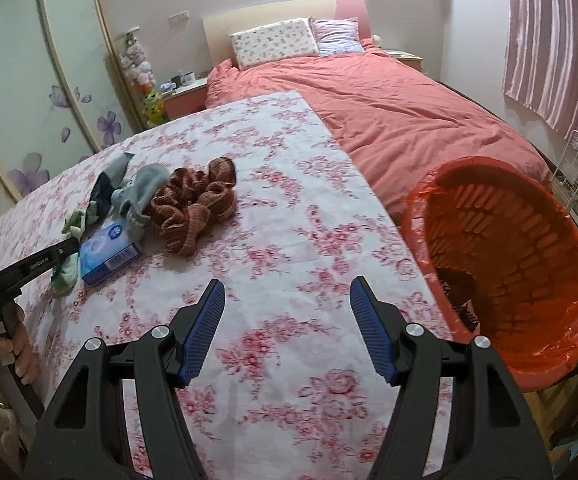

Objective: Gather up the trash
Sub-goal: 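Grasp the light green cloth with the left tool, then grasp the blue Vinda tissue pack with the right tool while the left holds the cloth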

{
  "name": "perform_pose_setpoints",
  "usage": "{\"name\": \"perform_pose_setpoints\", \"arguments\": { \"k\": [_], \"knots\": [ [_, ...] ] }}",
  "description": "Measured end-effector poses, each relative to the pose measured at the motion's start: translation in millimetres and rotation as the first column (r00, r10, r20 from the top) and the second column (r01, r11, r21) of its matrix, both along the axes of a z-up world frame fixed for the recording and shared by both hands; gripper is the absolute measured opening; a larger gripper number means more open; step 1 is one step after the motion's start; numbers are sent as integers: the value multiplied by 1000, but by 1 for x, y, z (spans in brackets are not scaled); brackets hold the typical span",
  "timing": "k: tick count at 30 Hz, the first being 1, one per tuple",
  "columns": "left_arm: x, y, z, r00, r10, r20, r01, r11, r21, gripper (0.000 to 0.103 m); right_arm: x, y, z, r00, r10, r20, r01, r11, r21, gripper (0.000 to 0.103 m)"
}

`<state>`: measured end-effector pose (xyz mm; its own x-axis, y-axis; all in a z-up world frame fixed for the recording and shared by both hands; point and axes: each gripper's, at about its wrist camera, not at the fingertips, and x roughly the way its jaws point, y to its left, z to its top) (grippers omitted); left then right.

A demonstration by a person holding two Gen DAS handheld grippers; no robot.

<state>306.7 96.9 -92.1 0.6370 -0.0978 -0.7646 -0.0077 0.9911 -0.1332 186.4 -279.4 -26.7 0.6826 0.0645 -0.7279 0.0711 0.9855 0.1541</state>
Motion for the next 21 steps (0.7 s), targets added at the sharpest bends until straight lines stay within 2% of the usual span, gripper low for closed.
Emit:
{"name": "perform_pose_setpoints", "arguments": {
  "k": [7, 14, 21],
  "knots": [
    [-19, 47, 6, 997, 74, 38, -77, 995, 67, 10, 9, 28, 1, 998, 59, -1, -59, 998, -4, 65],
    [-22, 92, 1, 988, 150, 22, -151, 988, 42, 10, 22, 81, -1, 988, 152, -5, -152, 988, 12, 65],
    [-18, 100, -4, 988, 151, -7, -151, 988, -11, 17, 40, 138, -9, 973, 228, -38, -227, 973, 28, 65]
  ]
}}
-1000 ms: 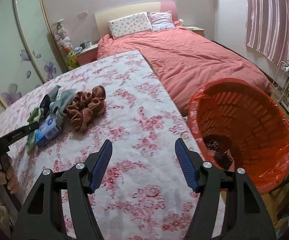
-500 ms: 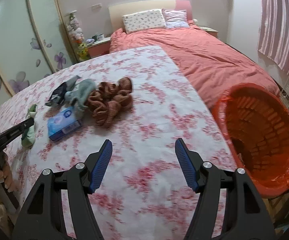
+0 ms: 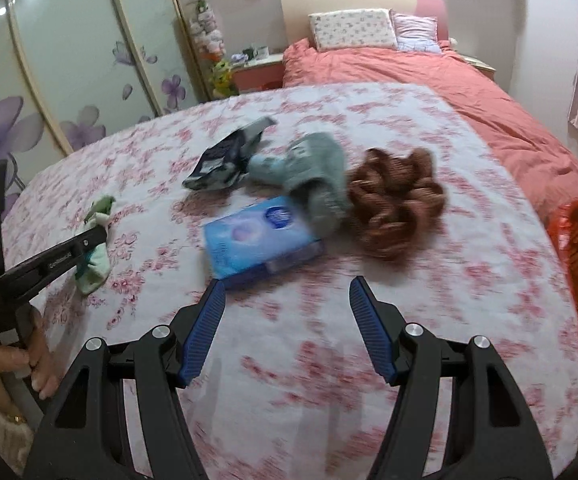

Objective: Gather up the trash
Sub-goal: 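Grasp the blue Vinda tissue pack with the right tool while the left holds the cloth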

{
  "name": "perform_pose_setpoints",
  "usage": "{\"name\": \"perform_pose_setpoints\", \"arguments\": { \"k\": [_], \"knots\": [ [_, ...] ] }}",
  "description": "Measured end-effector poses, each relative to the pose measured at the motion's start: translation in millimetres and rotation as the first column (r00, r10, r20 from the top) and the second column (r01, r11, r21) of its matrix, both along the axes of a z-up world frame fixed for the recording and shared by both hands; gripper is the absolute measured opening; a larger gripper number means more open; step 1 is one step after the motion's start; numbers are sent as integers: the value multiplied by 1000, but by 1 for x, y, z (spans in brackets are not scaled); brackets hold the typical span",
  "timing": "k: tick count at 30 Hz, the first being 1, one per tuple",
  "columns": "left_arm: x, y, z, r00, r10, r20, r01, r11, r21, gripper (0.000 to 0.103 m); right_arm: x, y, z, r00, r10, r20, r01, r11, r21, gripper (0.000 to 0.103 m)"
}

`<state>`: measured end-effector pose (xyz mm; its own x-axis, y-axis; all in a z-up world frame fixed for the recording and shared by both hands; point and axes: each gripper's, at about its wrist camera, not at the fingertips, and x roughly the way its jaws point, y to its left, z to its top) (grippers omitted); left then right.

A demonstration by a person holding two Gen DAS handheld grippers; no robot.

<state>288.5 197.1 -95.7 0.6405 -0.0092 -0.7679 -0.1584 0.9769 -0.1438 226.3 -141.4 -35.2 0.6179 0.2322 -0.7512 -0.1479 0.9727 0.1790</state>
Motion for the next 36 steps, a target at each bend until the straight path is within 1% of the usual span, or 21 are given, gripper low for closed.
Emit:
{"name": "perform_pose_setpoints", "arguments": {
  "k": [4, 7, 10, 14, 17, 19, 22, 26, 28, 32, 34, 36],
  "knots": [
    [0, 5, -2, 1000, 2, 4, -2, 999, -40, 17, 8, 16, -6, 999, -1, -36, 2, 1000, 8, 65],
    [-1, 5, -2, 1000, 1, 5, -1, 999, -43, 17, 12, 24, -10, 999, -4, -39, 3, 999, -33, 65],
    [-1, 6, -2, 1000, -2, 4, 2, 999, -43, 17, 16, 24, -14, 998, -40, -49, 36, 996, -82, 64],
    [-1, 8, -2, 1000, -2, 7, 2, 998, -61, 17, 13, 6, -14, 990, -130, -49, 124, 987, -100, 63],
    [-2, 10, -2, 1000, -1, 11, 2, 997, -79, 17, 8, -13, -15, 974, -222, -48, 213, 967, -141, 61],
    [-2, 11, -2, 1000, 1, 13, 0, 996, -90, 17, 4, -21, -16, 965, -259, -49, 249, 956, -153, 61],
    [-1, 11, -3, 1000, 2, 14, -1, 995, -99, 17, -1, -28, -11, 968, -249, -37, 245, 964, -102, 61],
    [-1, 11, -3, 1000, 2, 14, -1, 995, -99, 17, 1, -18, -1, 979, -202, -19, 201, 979, -39, 68],
    [-1, 11, -3, 1000, 2, 14, 0, 995, -97, 17, 8, -11, -1, 982, -190, -26, 189, 982, -22, 70],
    [-1, 10, -3, 1000, 1, 12, 0, 996, -89, 17, 26, 3, -8, 975, -212, -66, 211, 977, -22, 70],
    [-1, 10, -2, 1000, 1, 11, 0, 996, -87, 17, 31, 10, -8, 972, -223, -71, 220, 974, -46, 70],
    [-1, 9, -2, 1000, 1, 11, 0, 996, -85, 17, 37, 18, -10, 970, -234, -67, 227, 970, -91, 70]
  ]
}}
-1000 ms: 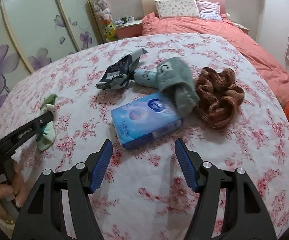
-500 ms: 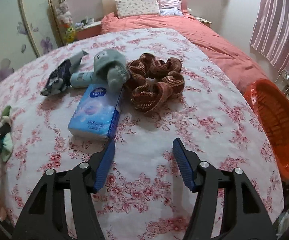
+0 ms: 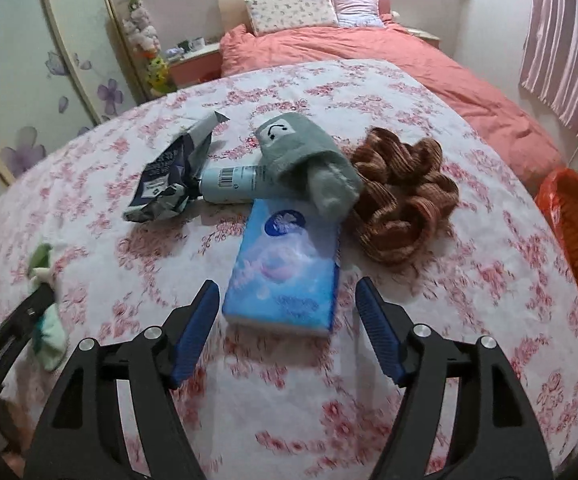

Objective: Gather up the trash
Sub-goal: 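Grasp the blue Vinda tissue pack with the right tool while the left holds the cloth, then drop the tissue pack and cloth into the orange basket, opening both tools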

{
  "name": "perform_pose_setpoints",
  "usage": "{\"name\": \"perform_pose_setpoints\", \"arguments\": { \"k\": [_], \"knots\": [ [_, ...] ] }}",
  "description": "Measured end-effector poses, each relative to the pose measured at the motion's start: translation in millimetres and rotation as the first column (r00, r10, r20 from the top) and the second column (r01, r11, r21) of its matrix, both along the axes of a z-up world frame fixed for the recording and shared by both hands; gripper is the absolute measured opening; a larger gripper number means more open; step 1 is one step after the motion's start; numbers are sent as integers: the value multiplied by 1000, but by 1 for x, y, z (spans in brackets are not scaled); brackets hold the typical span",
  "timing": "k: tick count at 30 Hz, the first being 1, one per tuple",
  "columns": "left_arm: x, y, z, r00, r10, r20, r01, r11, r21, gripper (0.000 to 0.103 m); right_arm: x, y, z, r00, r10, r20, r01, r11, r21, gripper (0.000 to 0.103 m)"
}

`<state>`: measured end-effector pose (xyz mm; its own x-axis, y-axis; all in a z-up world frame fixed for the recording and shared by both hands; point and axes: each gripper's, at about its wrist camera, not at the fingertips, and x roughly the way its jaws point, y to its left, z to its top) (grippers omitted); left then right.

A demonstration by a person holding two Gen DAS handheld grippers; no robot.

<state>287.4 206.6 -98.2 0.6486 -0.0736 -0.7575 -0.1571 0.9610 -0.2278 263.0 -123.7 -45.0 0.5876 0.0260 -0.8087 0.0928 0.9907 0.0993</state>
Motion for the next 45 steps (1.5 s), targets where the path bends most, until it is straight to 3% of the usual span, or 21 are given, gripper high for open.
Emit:
{"name": "perform_pose_setpoints", "arguments": {
  "k": [5, 9, 11, 19, 45],
  "knots": [
    [1, -1, 0, 1000, -1, -3, 1, 1000, 11, 17, 9, 8, -4, 1000, -12, -5, 12, 997, -71, 70],
    [1, -1, 0, 1000, -1, -3, 1, 1000, 11, 17, 4, 3, -3, 1000, 28, 10, -27, 997, -71, 56],
    [1, -1, 0, 1000, -1, -3, 1, 1000, 11, 17, -1, -1, -4, 998, 64, 10, -63, 995, -74, 54],
    [1, -1, 0, 1000, -1, -3, 1, 1000, 12, 17, -32, -31, -4, 989, 143, 30, -139, 985, -103, 53],
    [0, 3, -1, 1000, 2, 5, -2, 1000, -27, 17, -37, -45, -8, 990, 128, 54, -125, 991, -43, 56]
  ]
}}
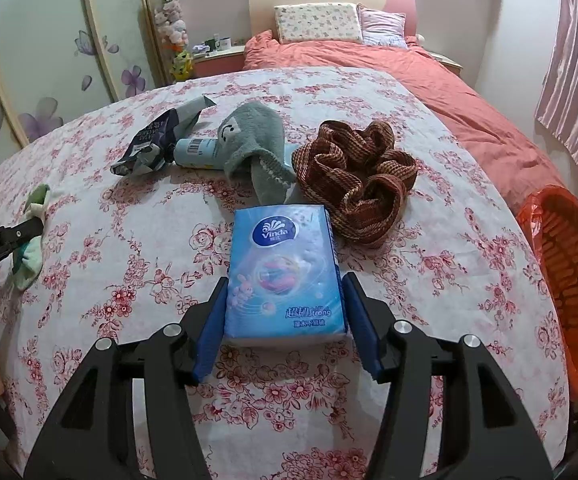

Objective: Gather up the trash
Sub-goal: 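Drop the tissue pack and cloth into the orange basket, opening both tools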

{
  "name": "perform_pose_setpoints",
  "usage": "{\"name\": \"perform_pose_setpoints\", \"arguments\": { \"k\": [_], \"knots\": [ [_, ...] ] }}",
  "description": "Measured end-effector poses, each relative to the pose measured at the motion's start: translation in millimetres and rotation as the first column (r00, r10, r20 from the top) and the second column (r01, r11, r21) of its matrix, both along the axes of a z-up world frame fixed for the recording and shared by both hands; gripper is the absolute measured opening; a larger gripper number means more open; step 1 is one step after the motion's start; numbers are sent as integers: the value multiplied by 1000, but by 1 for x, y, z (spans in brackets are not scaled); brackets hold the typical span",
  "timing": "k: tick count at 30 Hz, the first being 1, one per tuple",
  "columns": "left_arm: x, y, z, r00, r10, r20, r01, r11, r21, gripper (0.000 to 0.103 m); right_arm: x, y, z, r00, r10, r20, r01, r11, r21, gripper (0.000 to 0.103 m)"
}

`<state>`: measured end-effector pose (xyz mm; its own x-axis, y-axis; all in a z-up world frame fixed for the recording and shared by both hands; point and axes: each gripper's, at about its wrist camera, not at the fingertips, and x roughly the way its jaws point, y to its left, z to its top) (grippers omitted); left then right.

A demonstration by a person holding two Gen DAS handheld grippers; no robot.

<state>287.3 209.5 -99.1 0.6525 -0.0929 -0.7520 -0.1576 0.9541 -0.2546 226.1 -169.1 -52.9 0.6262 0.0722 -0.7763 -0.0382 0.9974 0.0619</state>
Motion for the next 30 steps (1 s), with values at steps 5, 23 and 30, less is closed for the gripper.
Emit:
{"name": "perform_pose_setpoints", "arguments": {
  "k": [5, 23, 30],
  "knots": [
    [-2, 4, -1, 1000, 3, 8, -2, 999, -38, 17, 0, -2, 0, 1000, -2, 2, 2, 1000, 20, 56],
    [-14, -22, 7, 999, -49, -13, 51, 987, 150, 10, -19, -25, 3, 1000, -11, 8, 11, 997, 72, 51],
    [-26, -44, 20, 995, -99, 27, 94, 983, 157, 10, -37, -51, 10, 996, -69, 50, 64, 994, 85, 50]
  ]
}}
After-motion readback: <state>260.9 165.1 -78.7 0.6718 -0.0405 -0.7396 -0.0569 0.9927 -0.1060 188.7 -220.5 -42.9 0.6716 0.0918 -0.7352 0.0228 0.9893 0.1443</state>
